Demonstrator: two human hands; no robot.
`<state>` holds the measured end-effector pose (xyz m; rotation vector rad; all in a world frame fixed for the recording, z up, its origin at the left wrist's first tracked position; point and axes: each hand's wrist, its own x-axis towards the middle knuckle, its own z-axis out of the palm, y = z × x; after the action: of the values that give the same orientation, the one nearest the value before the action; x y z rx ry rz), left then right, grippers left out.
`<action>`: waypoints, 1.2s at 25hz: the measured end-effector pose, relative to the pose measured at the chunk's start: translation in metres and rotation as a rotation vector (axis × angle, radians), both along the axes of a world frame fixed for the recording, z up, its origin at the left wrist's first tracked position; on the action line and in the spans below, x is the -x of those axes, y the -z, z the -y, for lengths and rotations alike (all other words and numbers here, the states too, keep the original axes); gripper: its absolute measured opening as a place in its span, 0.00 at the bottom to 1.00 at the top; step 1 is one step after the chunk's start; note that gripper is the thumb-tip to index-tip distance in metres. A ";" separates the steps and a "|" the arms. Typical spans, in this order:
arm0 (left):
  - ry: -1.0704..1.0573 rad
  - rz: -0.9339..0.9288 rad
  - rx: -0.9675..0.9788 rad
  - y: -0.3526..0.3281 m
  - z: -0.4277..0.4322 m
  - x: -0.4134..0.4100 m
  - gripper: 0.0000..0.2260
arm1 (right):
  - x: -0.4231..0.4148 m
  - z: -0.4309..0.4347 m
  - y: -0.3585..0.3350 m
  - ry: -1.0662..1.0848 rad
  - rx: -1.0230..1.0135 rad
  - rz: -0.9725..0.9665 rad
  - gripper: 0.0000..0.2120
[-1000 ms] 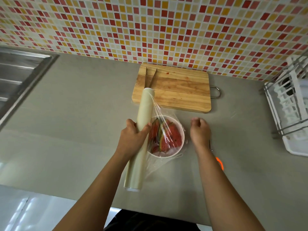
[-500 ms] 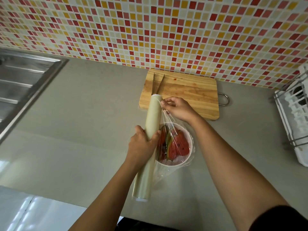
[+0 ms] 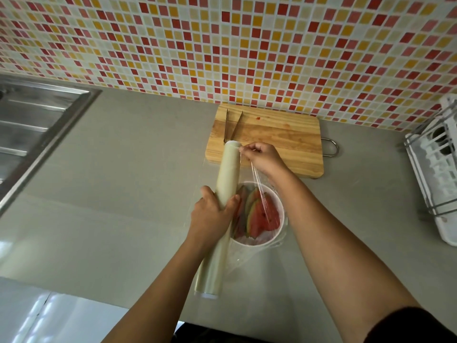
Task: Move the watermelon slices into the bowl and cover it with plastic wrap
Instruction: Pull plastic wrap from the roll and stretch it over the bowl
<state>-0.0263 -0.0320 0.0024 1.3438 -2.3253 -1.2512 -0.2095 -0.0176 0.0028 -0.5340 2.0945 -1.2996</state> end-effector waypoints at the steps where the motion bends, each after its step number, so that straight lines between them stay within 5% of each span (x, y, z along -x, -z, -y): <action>1: 0.002 -0.003 0.004 0.000 -0.001 0.000 0.21 | -0.003 0.002 0.002 0.039 0.040 0.100 0.06; 6: 0.018 -0.001 0.025 -0.001 -0.001 0.003 0.20 | -0.009 0.011 0.008 0.173 0.173 0.298 0.14; 14: 0.006 -0.006 0.022 -0.002 -0.001 0.004 0.19 | -0.008 0.002 -0.003 0.027 0.023 -0.241 0.04; 20: 0.022 0.013 0.049 -0.003 -0.003 0.006 0.19 | -0.012 0.008 -0.009 -0.079 -0.204 -0.754 0.11; 30: 0.042 -0.003 0.080 -0.001 -0.004 0.008 0.18 | -0.020 0.015 -0.004 0.049 -0.314 -0.706 0.15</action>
<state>-0.0344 -0.0279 0.0032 1.2741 -2.3863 -1.1579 -0.1896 -0.0326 0.0067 -0.8952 2.8299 -0.8362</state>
